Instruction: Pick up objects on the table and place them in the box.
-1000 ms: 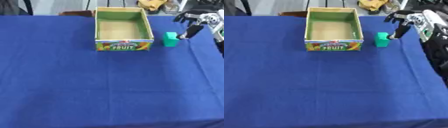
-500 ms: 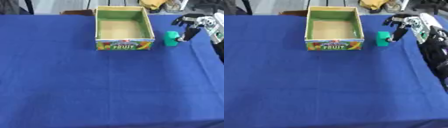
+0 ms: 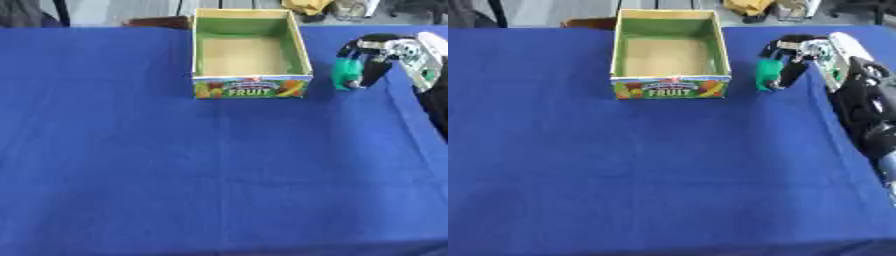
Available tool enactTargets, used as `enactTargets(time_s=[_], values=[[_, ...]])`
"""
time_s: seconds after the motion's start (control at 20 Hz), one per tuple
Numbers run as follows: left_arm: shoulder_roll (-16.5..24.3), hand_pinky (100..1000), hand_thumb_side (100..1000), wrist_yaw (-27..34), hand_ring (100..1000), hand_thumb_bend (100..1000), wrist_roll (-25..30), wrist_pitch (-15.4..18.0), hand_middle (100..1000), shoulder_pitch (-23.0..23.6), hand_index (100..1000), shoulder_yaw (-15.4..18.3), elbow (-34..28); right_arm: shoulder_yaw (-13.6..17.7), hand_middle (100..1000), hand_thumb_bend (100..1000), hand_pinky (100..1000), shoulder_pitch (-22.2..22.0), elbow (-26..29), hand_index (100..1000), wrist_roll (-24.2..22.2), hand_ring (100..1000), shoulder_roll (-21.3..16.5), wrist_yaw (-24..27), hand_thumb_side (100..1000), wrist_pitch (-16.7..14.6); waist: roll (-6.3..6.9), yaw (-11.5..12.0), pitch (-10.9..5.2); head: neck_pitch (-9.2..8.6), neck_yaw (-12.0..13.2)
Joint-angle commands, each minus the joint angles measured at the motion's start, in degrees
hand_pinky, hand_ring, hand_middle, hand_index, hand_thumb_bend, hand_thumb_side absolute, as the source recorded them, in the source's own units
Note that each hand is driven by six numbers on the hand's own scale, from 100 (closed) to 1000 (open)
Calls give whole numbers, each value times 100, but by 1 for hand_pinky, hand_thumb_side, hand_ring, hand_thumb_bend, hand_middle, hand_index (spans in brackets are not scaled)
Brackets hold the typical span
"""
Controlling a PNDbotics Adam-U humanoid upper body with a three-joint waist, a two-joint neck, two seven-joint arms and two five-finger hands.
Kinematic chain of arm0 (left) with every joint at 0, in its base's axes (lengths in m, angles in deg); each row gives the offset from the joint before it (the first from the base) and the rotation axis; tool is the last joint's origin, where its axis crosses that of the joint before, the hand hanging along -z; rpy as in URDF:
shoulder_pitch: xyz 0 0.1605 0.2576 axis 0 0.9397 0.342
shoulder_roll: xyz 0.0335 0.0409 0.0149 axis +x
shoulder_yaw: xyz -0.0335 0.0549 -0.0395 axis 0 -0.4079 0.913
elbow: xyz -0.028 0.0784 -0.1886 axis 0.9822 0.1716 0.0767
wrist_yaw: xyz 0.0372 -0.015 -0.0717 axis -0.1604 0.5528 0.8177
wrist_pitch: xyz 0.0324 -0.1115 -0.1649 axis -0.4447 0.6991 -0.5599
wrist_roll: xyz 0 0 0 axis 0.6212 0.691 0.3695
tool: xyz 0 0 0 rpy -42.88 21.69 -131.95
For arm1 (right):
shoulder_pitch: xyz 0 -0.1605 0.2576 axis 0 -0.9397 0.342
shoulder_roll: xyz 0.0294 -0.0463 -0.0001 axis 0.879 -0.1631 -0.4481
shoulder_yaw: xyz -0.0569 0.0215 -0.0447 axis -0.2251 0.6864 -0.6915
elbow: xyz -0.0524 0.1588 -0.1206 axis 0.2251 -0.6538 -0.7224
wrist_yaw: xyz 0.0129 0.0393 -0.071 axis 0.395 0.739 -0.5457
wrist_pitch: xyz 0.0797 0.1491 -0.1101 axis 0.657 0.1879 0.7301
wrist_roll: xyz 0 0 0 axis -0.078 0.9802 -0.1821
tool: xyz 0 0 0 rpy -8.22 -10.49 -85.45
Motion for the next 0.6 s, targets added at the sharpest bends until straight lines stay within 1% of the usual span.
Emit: enactTargets(time_s=[0.05, 0.4, 0.5, 0.6], values=[[74, 670, 710, 13, 776, 585, 6, 18, 701, -62, 815, 63, -81, 60, 868, 328, 722, 126, -23, 912, 4, 870, -125, -49, 100, 23, 16, 6, -73, -53, -24], [64, 670, 710, 14, 776, 587, 6, 20, 701, -65, 815, 67, -82, 67, 854, 296, 699, 116, -105, 910, 20, 832, -89, -104, 100, 51, 14, 7, -66, -69, -34], [61, 670, 709, 14, 776, 588, 5, 21, 701, -63, 815, 70, -80, 66, 840, 268, 665, 112, -121, 908, 26, 800, -84, -117, 100, 57, 12, 3, -65, -72, -33], [62, 670, 709, 13, 776, 587, 5, 22, 701, -65, 815, 70, -80, 69, 808, 240, 607, 111, -133, 897, 43, 747, -78, -126, 100, 66, 12, -1, -64, -72, -32]])
